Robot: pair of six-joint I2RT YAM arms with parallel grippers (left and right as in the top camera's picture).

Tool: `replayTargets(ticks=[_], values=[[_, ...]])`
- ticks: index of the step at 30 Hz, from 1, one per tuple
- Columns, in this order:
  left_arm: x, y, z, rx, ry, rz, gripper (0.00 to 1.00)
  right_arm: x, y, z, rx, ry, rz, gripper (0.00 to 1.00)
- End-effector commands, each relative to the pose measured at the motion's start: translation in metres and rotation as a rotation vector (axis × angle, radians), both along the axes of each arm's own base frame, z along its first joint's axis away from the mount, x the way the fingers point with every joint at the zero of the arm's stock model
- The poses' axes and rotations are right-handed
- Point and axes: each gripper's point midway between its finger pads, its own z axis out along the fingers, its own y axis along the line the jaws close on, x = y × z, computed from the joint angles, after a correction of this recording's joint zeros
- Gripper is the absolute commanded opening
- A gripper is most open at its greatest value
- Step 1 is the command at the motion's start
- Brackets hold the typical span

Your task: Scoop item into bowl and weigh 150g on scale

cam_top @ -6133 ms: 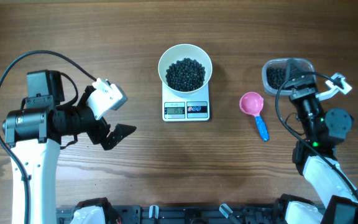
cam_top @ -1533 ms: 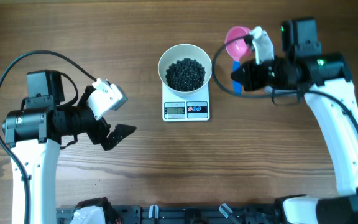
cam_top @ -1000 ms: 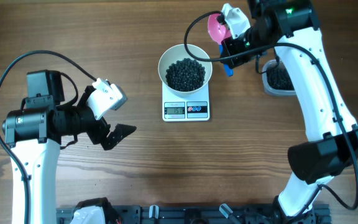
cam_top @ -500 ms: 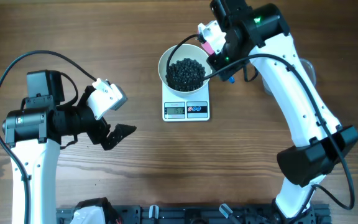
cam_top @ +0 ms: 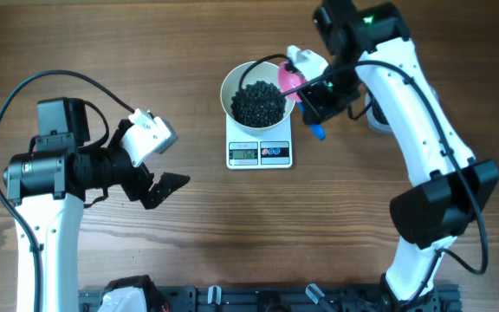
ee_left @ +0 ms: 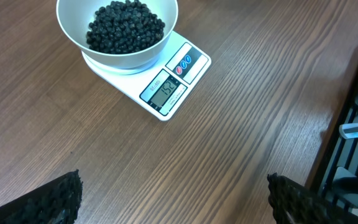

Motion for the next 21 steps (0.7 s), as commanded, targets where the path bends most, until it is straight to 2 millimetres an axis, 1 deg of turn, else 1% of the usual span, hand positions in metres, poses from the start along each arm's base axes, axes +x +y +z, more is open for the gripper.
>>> replayTargets(ticks=[1, 2, 3, 4, 6, 8, 10, 12, 13, 14, 16, 19, 20, 21], values=[[0.000, 0.000, 0.005, 0.009, -0.031, -0.015, 1.00, 0.003, -0.014, -0.003, 0.025, 0.061, -0.140, 0.04], [0.000, 0.000, 0.005, 0.009, -0.031, -0.015, 1.00, 0.007, -0.024, -0.001, 0.023, 0.067, -0.195, 0.04], [0.000, 0.000, 0.005, 0.009, -0.031, -0.015, 1.00, 0.012, -0.038, -0.001, 0.021, 0.083, -0.289, 0.04], [0.000, 0.000, 0.005, 0.009, -0.031, -0.015, 1.00, 0.017, -0.050, 0.000, 0.034, 0.092, -0.348, 0.04], [0.000, 0.000, 0.005, 0.009, -0.031, -0.015, 1.00, 0.023, -0.072, 0.001, 0.082, 0.113, -0.428, 0.04], [0.000, 0.000, 0.005, 0.009, -0.031, -0.015, 1.00, 0.025, -0.092, -0.004, 0.080, 0.130, -0.483, 0.04], [0.000, 0.000, 0.005, 0.009, -0.031, -0.015, 1.00, 0.022, -0.119, -0.016, 0.072, 0.169, -0.557, 0.04], [0.000, 0.000, 0.005, 0.009, -0.031, -0.015, 1.00, 0.014, -0.144, -0.034, 0.071, 0.215, -0.608, 0.04], [0.000, 0.000, 0.005, 0.009, -0.031, -0.015, 1.00, 0.010, -0.152, -0.040, 0.070, 0.239, -0.632, 0.04], [0.000, 0.000, 0.005, 0.009, -0.031, -0.015, 0.99, 0.001, -0.161, -0.050, 0.067, 0.283, -0.665, 0.04], [0.000, 0.000, 0.005, 0.009, -0.031, -0.015, 1.00, -0.010, -0.171, -0.066, 0.071, 0.319, -0.675, 0.04], [0.000, 0.000, 0.005, 0.009, -0.031, -0.015, 1.00, -0.010, -0.178, -0.079, 0.075, 0.315, -0.692, 0.05], [0.000, 0.000, 0.005, 0.009, -0.031, -0.015, 1.00, -0.008, -0.179, -0.083, 0.077, 0.302, -0.694, 0.08], [0.000, 0.000, 0.005, 0.009, -0.031, -0.015, 1.00, -0.003, -0.181, -0.086, 0.080, 0.276, -0.693, 0.16]])
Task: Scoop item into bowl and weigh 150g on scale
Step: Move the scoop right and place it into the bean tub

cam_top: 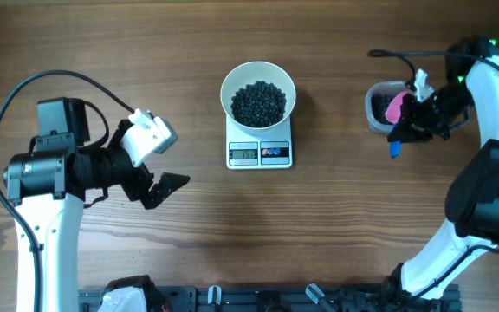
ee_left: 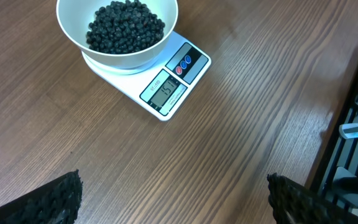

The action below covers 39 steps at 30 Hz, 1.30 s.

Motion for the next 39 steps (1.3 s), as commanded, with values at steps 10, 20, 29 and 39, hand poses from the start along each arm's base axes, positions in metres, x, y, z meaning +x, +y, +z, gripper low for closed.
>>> replayTargets(ticks=[10, 20, 29, 39], values=[[0.000, 0.000, 0.005, 0.009, -0.031, -0.016, 1.00, 0.035, -0.019, -0.014, -0.055, -0.152, -0.042, 0.34], [0.000, 0.000, 0.005, 0.009, -0.031, -0.016, 1.00, 0.023, -0.047, 0.036, -0.001, -0.187, -0.307, 1.00], [0.000, 0.000, 0.005, 0.009, -0.031, -0.016, 1.00, 0.071, 0.010, 0.103, 0.011, -0.412, -0.486, 0.32], [0.001, 0.000, 0.005, 0.010, -0.034, -0.016, 1.00, 0.076, 0.081, 0.005, -0.222, -0.162, -0.444, 0.04]])
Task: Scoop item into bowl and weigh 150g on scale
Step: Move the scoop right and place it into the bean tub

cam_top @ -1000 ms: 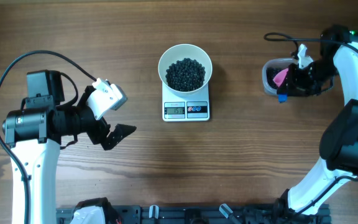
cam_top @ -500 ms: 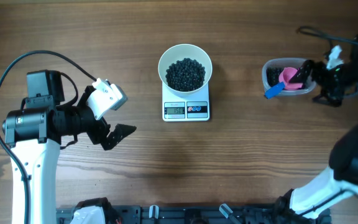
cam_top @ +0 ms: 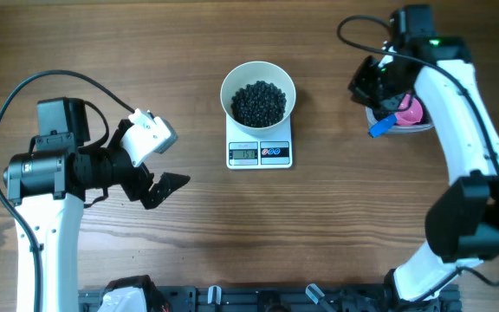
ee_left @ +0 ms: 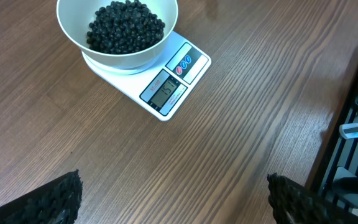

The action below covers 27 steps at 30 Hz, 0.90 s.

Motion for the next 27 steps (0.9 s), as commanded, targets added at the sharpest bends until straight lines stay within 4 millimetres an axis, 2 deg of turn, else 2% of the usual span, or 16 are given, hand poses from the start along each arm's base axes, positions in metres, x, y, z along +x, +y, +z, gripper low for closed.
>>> replayTargets(ticks=[1, 7, 9, 15, 20, 24, 27], values=[[0.001, 0.000, 0.005, 0.010, -0.033, -0.016, 1.00, -0.006, 0.000, -0.030, -0.048, 0.099, -0.037, 0.05], [0.001, 0.000, 0.005, 0.010, -0.033, -0.016, 1.00, -0.023, -0.015, -0.038, -0.128, 0.182, -0.067, 0.04], [0.001, 0.000, 0.005, 0.010, -0.033, -0.016, 1.00, -0.029, -0.014, -0.041, -0.125, 0.213, -0.063, 0.04], [0.001, 0.000, 0.005, 0.010, -0.033, -0.016, 1.00, -0.035, -0.019, -0.048, -0.155, 0.246, -0.062, 0.04], [0.001, 0.000, 0.005, 0.010, -0.033, -0.016, 1.00, -0.042, -0.024, -0.064, -0.173, 0.270, -0.070, 0.04], [0.001, 0.000, 0.005, 0.010, -0.033, -0.016, 1.00, -0.046, -0.032, -0.069, -0.187, 0.286, -0.089, 0.04], [0.001, 0.000, 0.005, 0.010, -0.033, -0.016, 1.00, -0.060, -0.046, -0.068, -0.246, 0.340, -0.100, 0.04]])
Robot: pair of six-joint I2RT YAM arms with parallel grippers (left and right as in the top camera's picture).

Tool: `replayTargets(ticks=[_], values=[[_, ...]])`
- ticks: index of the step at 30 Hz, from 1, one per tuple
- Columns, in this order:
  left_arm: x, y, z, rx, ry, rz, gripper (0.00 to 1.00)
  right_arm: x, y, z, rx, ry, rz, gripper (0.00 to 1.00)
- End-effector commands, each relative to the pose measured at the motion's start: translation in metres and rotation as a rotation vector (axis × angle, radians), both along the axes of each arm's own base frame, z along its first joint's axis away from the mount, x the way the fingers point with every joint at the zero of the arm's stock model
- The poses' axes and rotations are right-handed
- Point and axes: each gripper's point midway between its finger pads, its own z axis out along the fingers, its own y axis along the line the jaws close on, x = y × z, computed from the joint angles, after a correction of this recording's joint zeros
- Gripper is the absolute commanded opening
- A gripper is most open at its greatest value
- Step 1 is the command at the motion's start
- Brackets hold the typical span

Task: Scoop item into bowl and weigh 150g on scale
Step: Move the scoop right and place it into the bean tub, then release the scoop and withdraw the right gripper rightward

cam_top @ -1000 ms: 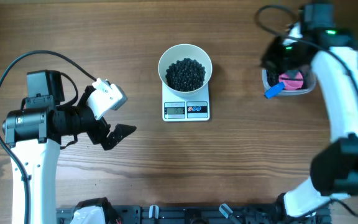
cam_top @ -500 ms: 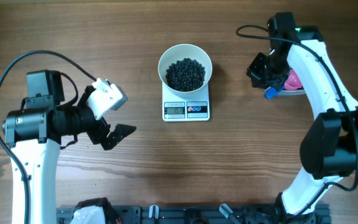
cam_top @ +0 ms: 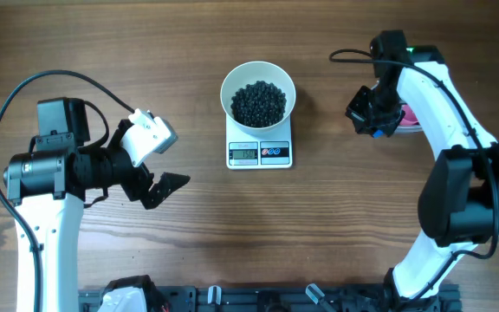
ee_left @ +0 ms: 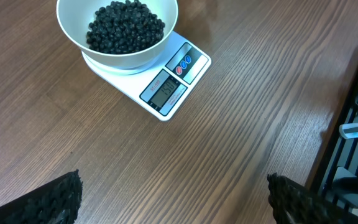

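A white bowl (cam_top: pixel 226 94) heaped with black beans (cam_top: pixel 259 102) stands on the white scale (cam_top: pixel 259 153). The left wrist view shows the beans (ee_left: pixel 126 25) and the scale (ee_left: pixel 166 90), whose display reads about 151. My right gripper (cam_top: pixel 372 120) hovers right of the bowl, shut on the scoop. The scoop's pink head (cam_top: pixel 410 117) pokes out past the arm and its blue handle tip (cam_top: pixel 379 133) shows below the gripper. My left gripper (cam_top: pixel 165 189) stands open over bare wood, with nothing between its fingers (ee_left: pixel 51 202).
The bean supply cup is almost wholly hidden beneath my right arm. A black rail (cam_top: pixel 275 299) runs along the table's front edge and also appears as a black rail (ee_left: pixel 353 124) in the left wrist view. The right arm's cable loops at the back.
My right gripper has shifted slightly left and nearer with the scoop, whose pink head still lies by the supply cup. The left arm, bowl and scale are unchanged.
My right gripper held the pink scoop at the bowl's right rim, with the scale reading a few grams higher. Then it had the scoop at the supply cup on the right, and the reading stood near 151. It has stayed by the cup since. The left arm never moved.
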Motion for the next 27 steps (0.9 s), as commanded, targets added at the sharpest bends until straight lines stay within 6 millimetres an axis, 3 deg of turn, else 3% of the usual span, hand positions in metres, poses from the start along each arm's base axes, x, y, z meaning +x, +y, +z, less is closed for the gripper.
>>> replayTargets(ticks=[1, 6, 18, 20, 23, 25, 27], values=[[0.001, 0.000, 0.005, 0.010, -0.033, -0.016, 1.00, -0.018, -0.024, -0.006, -0.099, 0.084, -0.030, 0.04], [0.001, 0.000, 0.005, 0.010, -0.033, -0.016, 1.00, -0.039, -0.049, -0.001, -0.164, 0.173, -0.058, 0.04], [0.001, 0.000, 0.005, 0.010, -0.033, -0.016, 1.00, -0.044, -0.126, 0.004, -0.243, 0.163, -0.231, 0.04], [0.001, 0.000, 0.005, 0.009, -0.033, -0.016, 1.00, -0.038, -0.125, 0.013, -0.205, 0.128, -0.218, 0.04], [0.001, 0.000, 0.005, 0.010, -0.033, -0.016, 1.00, -0.025, -0.102, 0.039, -0.063, 0.024, -0.169, 0.04], [0.001, 0.000, 0.005, 0.010, -0.033, -0.016, 1.00, -0.026, -0.085, 0.068, 0.023, -0.061, -0.172, 0.04], [0.001, 0.000, 0.005, 0.010, -0.033, -0.016, 1.00, -0.036, -0.083, 0.099, 0.034, -0.138, -0.182, 0.09]])
